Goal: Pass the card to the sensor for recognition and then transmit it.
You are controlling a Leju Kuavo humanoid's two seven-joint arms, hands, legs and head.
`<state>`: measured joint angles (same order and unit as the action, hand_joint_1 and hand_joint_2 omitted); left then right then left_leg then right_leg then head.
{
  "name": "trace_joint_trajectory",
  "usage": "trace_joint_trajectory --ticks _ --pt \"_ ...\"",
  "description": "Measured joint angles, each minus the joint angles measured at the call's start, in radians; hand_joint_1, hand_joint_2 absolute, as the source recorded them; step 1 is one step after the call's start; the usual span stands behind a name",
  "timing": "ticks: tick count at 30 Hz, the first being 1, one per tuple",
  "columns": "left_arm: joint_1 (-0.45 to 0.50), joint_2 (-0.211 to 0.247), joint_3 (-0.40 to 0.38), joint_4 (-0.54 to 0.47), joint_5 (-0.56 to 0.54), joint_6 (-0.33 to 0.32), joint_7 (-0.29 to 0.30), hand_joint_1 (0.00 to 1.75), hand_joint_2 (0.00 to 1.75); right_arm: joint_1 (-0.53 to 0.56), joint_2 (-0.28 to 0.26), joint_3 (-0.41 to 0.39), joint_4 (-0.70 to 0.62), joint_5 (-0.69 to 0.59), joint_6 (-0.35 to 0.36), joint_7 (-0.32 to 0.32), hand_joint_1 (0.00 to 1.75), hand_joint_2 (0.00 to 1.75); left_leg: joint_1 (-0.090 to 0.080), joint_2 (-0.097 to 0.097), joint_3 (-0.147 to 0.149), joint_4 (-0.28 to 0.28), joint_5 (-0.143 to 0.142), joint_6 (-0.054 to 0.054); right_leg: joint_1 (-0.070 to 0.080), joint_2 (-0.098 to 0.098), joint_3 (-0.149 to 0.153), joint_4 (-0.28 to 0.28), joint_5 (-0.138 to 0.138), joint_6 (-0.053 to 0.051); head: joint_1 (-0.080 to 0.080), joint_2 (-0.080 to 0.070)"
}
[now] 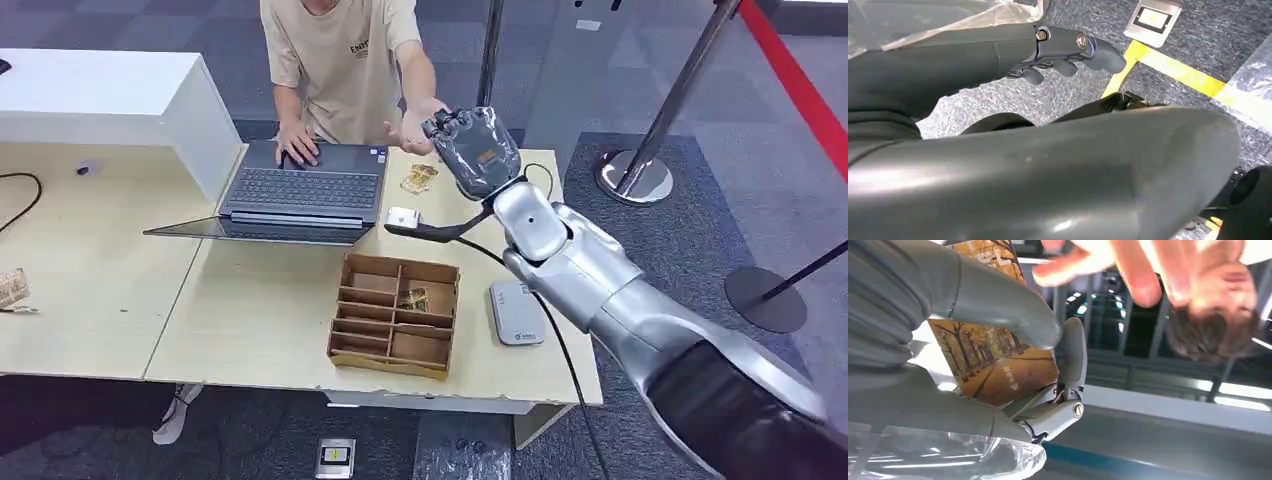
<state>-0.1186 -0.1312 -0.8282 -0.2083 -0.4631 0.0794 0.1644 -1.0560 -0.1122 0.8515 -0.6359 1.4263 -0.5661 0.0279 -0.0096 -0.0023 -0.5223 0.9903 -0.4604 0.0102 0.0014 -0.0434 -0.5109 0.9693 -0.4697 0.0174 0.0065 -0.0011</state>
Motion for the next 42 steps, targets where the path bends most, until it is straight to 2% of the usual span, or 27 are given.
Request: trace_joint_trajectory --ticks 2,3,4,8,9,10,16,20,22,28,29,30,31,32,36,40,41,42 --pt "0.0 0.0 0.001 0.0 0.008 0.001 0.0 0.0 0.0 -0.003 0.001 0.012 0.025 -0.014 -0.003 0.011 1.75 1.75 0.0 0.0 0.0 0.0 0.0 0.0 0.0 0.0 0.0 0.0 0.0 0.0 0.0 0.0" --pt "0.0 0.0 0.002 0.0 0.01 0.001 0.0 0.0 0.0 -0.004 0.001 0.017 0.034 -0.017 -0.003 0.017 1.68 1.75 0.0 0.0 0.0 0.0 0.0 0.0 0.0 0.0 0.0 0.0 0.0 0.0 0.0 0.0" --pt "0.001 0.0 0.002 0.0 0.011 0.001 0.0 0.0 0.0 -0.005 0.001 0.022 0.043 -0.021 -0.006 0.022 1.52 1.75 0.0 0.0 0.0 0.0 0.0 0.0 0.0 0.0 0.0 0.0 0.0 0.0 0.0 0.0" --pt "0.002 0.0 0.003 0.0 0.015 -0.002 0.0 0.0 0.0 -0.011 0.002 0.037 0.075 -0.017 -0.059 0.058 1.5 1.75 0.0 0.0 0.0 0.0 0.0 0.0 0.0 0.0 0.0 0.0 0.0 0.0 0.0 0.0" --pt "0.003 0.0 0.003 0.0 0.016 -0.002 0.0 0.0 0.0 -0.012 0.004 0.042 0.081 -0.011 -0.074 0.066 1.57 1.75 0.0 0.0 0.0 0.0 0.0 0.0 0.0 0.0 0.0 0.0 0.0 0.0 0.0 0.0" --pt "0.003 0.0 0.003 0.0 0.016 -0.004 0.0 0.0 0.0 -0.012 0.006 0.045 0.085 -0.009 -0.084 0.074 1.75 1.75 0.0 0.0 0.0 0.0 0.0 0.0 0.0 0.0 0.0 0.0 0.0 0.0 0.0 0.0" --pt "0.002 0.0 0.003 0.0 0.014 -0.011 0.002 0.0 0.0 -0.017 0.019 0.052 0.108 -0.003 -0.12 0.117 1.75 1.75 0.0 0.0 0.0 0.0 0.0 0.0 0.0 0.0 0.0 0.0 0.0 0.0 0.0 0.0" --pt "0.002 0.0 0.003 0.0 0.014 -0.012 0.002 0.0 0.0 -0.018 0.02 0.052 0.109 -0.003 -0.121 0.118 1.75 1.75 0.0 0.0 0.0 0.0 0.0 0.0 0.0 0.0 0.0 0.0 0.0 0.0 0.0 0.0" --pt "0.001 0.0 0.003 0.0 0.01 -0.014 0.002 0.0 0.0 -0.027 0.043 0.052 0.125 -0.003 -0.123 0.122 1.75 1.75 0.0 0.0 0.0 0.0 0.0 0.0 0.0 0.0 0.0 0.0 0.0 0.0 0.0 0.0" --pt "-0.001 0.0 0.003 0.0 0.006 -0.014 0.003 0.0 0.0 -0.026 0.064 0.051 0.137 -0.013 -0.124 0.124 1.75 1.75 0.0 0.001 0.0 0.0 0.0 0.0 0.0 0.0 0.0 0.0 0.0 0.0 0.0 0.0" --pt "-0.001 0.0 0.003 0.0 0.005 -0.014 0.003 0.0 0.0 -0.026 0.066 0.05 0.138 -0.014 -0.124 0.124 1.4 1.75 0.0 0.0 0.0 0.0 0.0 0.0 0.0 0.0 0.0 0.0 0.0 0.0 0.0 0.0" --pt "-0.002 0.0 0.003 0.0 0.005 -0.014 0.003 0.0 0.0 -0.025 0.068 0.049 0.14 -0.015 -0.124 0.124 0.7 1.75 0.0 0.001 0.0 0.0 0.0 0.0 0.0 0.001 0.0 0.0 0.0 0.0 0.0 0.0" --pt "-0.002 0.0 0.003 0.0 0.003 -0.015 0.003 0.0 0.0 -0.025 0.073 0.048 0.141 -0.016 -0.126 0.124 0.26 1.75 0.0 0.001 0.001 0.0 0.0 0.0 0.0 0.001 0.0 0.0 0.0 0.0 0.0 0.0" --pt "-0.004 0.0 0.003 0.0 0.002 -0.018 0.004 0.0 0.0 -0.023 0.077 0.046 0.141 -0.022 -0.126 0.122 0.0 1.75 0.0 0.001 0.001 0.0 0.0 0.0 0.0 0.001 0.0 0.0 0.0 0.0 0.0 0.0" --pt "-0.005 0.0 0.003 0.0 0.002 -0.023 0.006 0.0 0.0 -0.013 0.095 0.029 0.141 -0.036 -0.126 0.114 0.0 1.75 0.0 0.001 0.001 0.0 0.0 0.0 0.0 0.001 0.0 0.0 0.0 0.0 0.0 0.0" --pt "-0.006 0.0 0.004 0.0 -0.028 -0.024 0.006 0.0 0.0 -0.009 0.113 0.004 0.147 -0.051 -0.121 0.077 0.0 1.75 0.0 0.001 0.001 0.0 0.0 0.0 0.0 0.001 0.0 0.0 0.0 0.0 0.0 0.0" --pt "-0.006 0.0 0.005 0.0 -0.03 -0.024 0.006 0.0 0.0 -0.009 0.119 -0.004 0.152 -0.062 -0.118 0.066 0.0 0.0 0.0 0.001 0.001 0.0 0.0 0.0 0.0 0.001 0.0 0.0 0.0 0.0 0.0 0.0" --pt "-0.006 0.0 0.005 0.0 -0.031 -0.024 0.006 0.0 0.0 -0.009 0.124 -0.009 0.154 -0.076 -0.116 0.053 0.0 0.0 0.0 0.001 0.001 0.0 0.0 0.0 0.0 0.001 0.0 0.0 0.0 0.0 0.0 0.0"
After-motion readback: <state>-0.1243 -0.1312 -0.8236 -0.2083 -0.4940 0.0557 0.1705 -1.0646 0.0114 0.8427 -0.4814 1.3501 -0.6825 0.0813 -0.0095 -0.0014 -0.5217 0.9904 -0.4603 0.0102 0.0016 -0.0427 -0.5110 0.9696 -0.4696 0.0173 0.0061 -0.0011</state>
